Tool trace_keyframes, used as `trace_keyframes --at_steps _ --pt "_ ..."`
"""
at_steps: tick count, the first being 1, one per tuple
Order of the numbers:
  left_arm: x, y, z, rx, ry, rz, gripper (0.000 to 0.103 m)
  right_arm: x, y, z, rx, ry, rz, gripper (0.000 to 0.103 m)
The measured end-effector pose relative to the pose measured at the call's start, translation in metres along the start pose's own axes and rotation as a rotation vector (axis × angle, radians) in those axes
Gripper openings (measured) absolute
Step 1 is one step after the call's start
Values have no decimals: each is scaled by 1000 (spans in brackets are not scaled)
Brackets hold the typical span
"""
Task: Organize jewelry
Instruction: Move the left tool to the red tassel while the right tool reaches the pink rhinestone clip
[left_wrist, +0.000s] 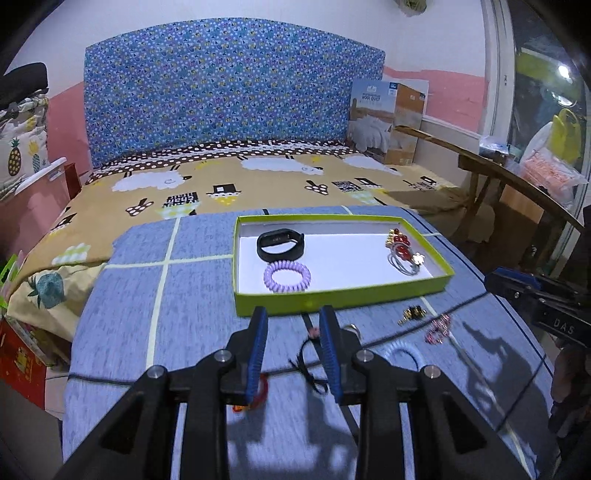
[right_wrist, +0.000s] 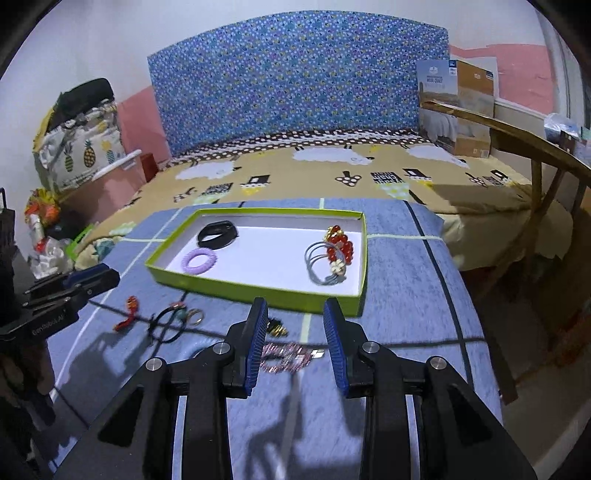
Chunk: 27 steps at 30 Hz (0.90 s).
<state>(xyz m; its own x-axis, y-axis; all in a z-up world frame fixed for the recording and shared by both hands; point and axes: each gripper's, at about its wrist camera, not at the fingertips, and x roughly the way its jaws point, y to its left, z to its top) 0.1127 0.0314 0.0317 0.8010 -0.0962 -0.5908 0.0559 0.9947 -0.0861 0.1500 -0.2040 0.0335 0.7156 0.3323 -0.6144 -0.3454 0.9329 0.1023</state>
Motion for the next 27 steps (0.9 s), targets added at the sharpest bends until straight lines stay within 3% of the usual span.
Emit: trace_keyframes --at_steps 17,27 --pt "-47 5 -46 6 -3 17 30 -33 13 -44 9 28 46 32" --pt "-31 23 -53 -20 43 55 31 -9 9 -45 8 88 55 32"
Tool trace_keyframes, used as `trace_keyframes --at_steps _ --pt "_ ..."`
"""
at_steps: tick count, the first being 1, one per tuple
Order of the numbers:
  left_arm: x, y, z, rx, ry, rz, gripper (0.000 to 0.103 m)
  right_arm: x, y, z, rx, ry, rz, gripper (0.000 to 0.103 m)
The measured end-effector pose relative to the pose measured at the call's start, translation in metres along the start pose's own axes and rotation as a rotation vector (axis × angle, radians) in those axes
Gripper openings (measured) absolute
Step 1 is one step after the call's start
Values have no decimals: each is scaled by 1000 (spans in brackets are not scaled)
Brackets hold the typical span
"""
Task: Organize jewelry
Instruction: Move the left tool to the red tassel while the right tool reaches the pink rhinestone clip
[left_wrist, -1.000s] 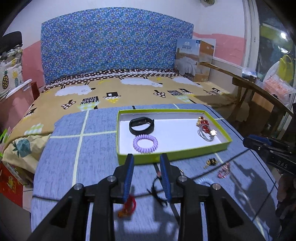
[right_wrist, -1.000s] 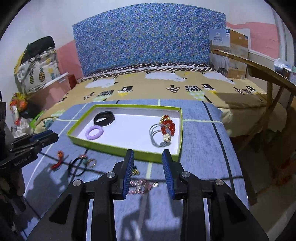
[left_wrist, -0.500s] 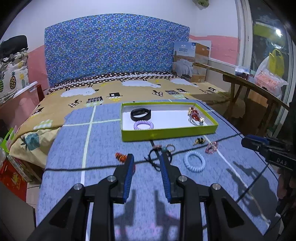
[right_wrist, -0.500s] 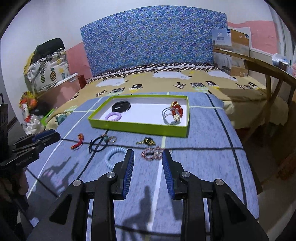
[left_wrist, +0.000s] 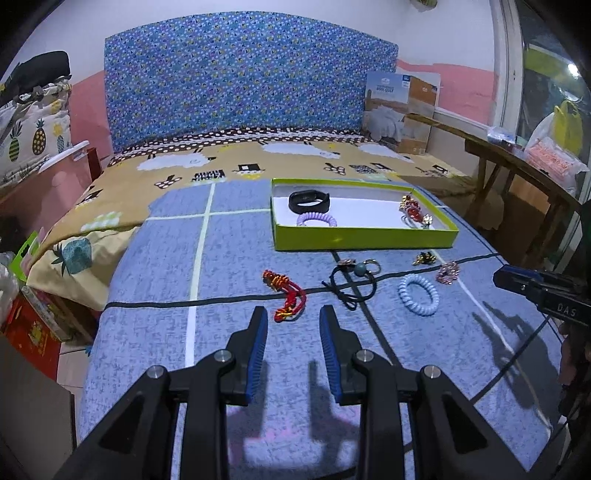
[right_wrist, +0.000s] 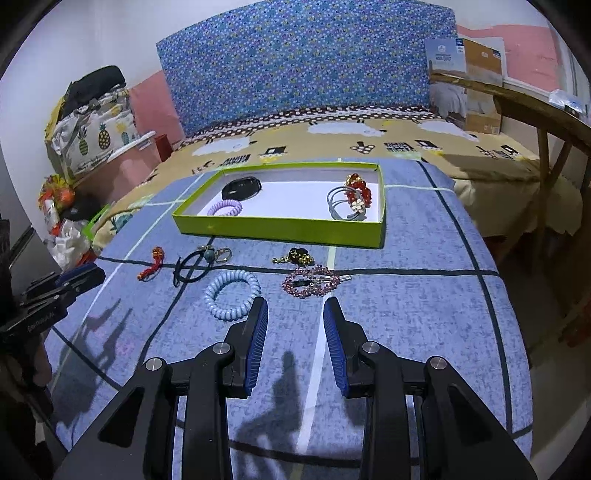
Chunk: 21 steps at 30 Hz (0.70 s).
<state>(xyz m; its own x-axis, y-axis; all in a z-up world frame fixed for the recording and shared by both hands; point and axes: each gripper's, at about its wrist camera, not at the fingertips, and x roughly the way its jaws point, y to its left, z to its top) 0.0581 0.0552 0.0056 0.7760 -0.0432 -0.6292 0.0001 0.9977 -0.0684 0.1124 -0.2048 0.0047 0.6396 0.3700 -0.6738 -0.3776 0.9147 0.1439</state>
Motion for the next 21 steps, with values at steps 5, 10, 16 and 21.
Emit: trace_keyframes --at_steps 5,10,16,21 --pt "18 -1 4 17 42 -8 40 15 -2 4 -19 29 2 46" --pt "45 -2 9 34 110 2 40 33 -6 11 -43 62 -7 47" --pt "69 -4 15 44 165 2 40 58 -11 20 -78 103 -13 47" --pt "82 -4 16 39 198 10 40 70 -16 27 -108 113 -11 47"
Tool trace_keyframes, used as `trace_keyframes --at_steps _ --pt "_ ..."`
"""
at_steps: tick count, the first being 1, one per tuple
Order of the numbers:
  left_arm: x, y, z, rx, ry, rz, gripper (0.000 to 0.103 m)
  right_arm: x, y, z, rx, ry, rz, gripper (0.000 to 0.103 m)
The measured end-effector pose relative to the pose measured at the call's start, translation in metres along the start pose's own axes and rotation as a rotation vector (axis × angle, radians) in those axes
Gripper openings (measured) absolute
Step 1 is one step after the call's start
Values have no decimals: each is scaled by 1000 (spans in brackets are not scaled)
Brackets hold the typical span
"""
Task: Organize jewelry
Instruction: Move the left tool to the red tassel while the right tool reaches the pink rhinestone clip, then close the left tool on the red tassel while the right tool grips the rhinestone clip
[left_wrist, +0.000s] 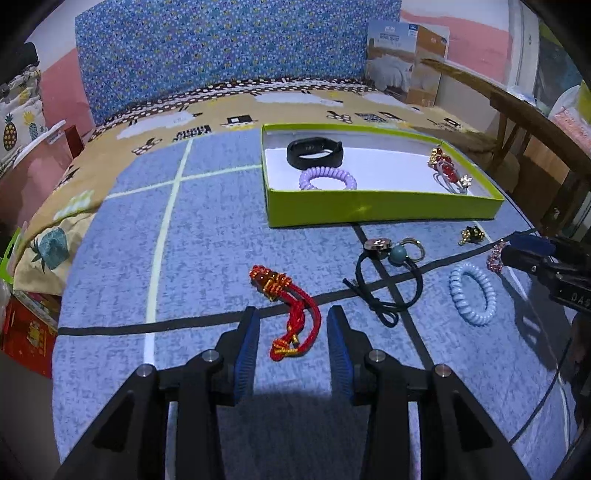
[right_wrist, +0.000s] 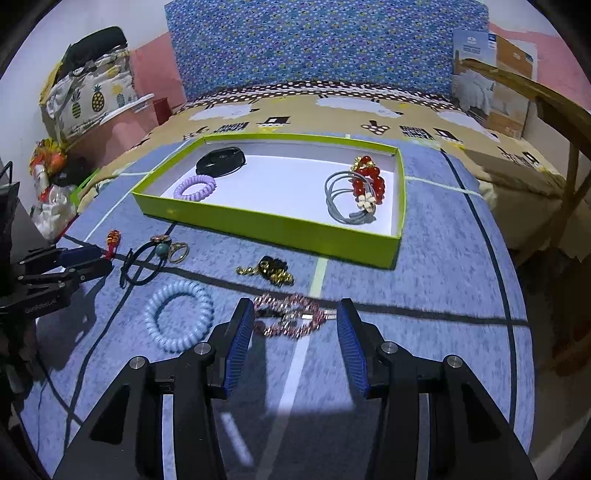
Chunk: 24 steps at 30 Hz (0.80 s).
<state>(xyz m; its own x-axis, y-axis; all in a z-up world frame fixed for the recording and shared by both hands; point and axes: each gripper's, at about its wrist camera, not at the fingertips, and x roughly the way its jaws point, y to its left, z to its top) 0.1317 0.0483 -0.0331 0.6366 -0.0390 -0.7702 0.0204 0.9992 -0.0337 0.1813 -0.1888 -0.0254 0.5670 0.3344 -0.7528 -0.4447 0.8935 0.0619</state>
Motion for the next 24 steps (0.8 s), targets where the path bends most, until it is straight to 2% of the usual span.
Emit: trace_keyframes --at_steps 14,18,21,24 --pt "1 2 4 2 4 -9 42 14 15 -2 -266 67 55 48" --pt "1 2 5 2 4 -8 42 16 9 -1 -230 81 71 48" --pt "2 2 5 7 5 -6 42 14 9 -3 -211 76 51 43" --pt "3 1 5 14 5 -2 42 11 12 -6 -201 71 23 43"
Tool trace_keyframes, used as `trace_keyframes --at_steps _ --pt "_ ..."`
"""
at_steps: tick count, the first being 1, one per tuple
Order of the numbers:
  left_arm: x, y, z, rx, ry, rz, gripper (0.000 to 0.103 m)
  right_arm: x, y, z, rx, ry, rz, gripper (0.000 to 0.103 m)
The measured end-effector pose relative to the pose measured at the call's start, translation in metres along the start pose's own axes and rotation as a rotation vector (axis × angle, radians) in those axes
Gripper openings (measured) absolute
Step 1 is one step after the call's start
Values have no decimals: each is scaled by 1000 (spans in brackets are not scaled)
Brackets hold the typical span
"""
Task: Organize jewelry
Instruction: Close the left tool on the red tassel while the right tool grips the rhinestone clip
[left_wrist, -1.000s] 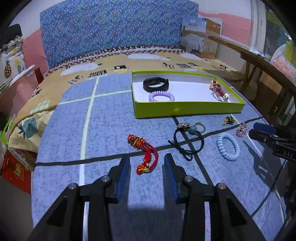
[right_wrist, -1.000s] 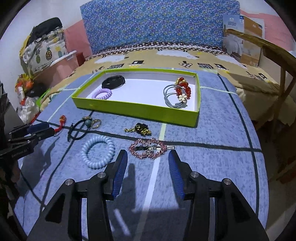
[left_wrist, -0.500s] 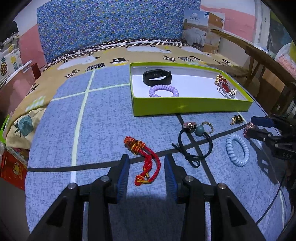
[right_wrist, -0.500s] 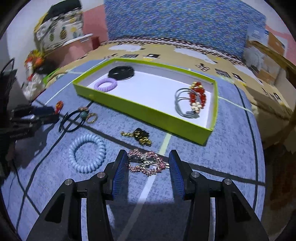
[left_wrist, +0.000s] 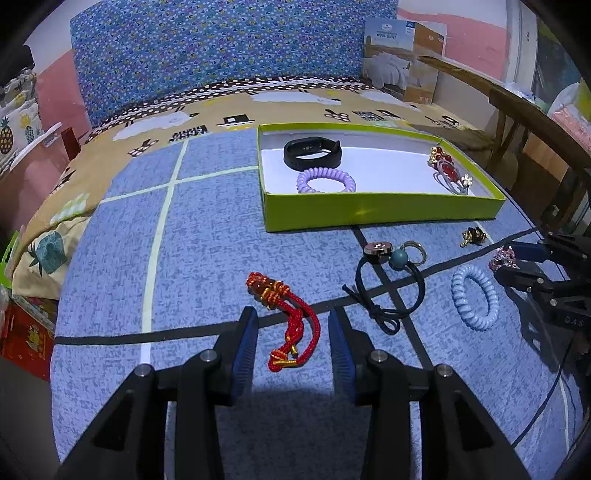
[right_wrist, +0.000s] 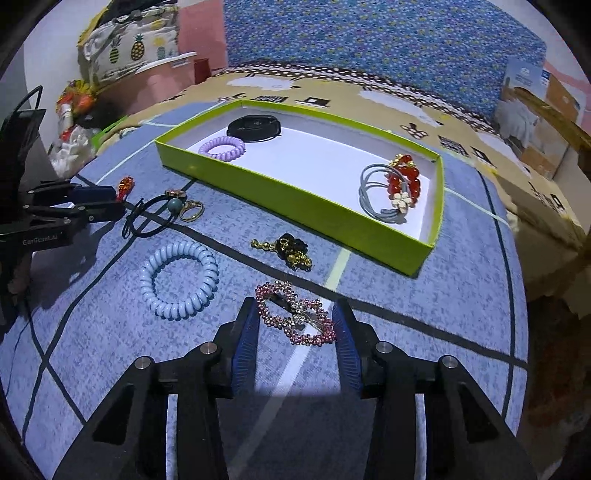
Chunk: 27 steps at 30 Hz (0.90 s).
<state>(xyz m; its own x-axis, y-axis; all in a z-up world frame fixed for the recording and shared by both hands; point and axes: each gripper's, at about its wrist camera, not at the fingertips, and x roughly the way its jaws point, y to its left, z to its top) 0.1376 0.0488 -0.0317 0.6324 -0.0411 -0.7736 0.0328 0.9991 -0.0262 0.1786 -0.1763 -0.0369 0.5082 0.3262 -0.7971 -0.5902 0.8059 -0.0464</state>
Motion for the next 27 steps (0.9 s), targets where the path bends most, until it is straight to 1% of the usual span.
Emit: trace_keyframes --at_steps 1,2,3,6,9,13,19,27 --pt "0 -1 0 1 -1 2 42 -1 1 -1 3 -1 -7 43" --pt "0 -1 0 2 -2 4 36 -2 2 -2 8 -2 -15 42" --pt "0 -1 0 4 -3 4 27 -3 2 -2 11 -2 -18 42" --pt "-2 -2 -2 10 -6 0 15 -8 2 -6 35 -9 -23 42" --pt "-6 -1 -4 9 -12 -7 11 -11 -1 -9 65 -18 -30 42" --pt "-14 -2 -7 8 -35 -29 10 -17 -5 -12 104 -36 -30 42" --pt "-29 -4 -8 5 -78 -62 10 -27 -7 -15 124 -60 -34 42" --pt "-62 -10 2 -2 -174 -129 10 -45 -4 -11 142 -113 -34 42"
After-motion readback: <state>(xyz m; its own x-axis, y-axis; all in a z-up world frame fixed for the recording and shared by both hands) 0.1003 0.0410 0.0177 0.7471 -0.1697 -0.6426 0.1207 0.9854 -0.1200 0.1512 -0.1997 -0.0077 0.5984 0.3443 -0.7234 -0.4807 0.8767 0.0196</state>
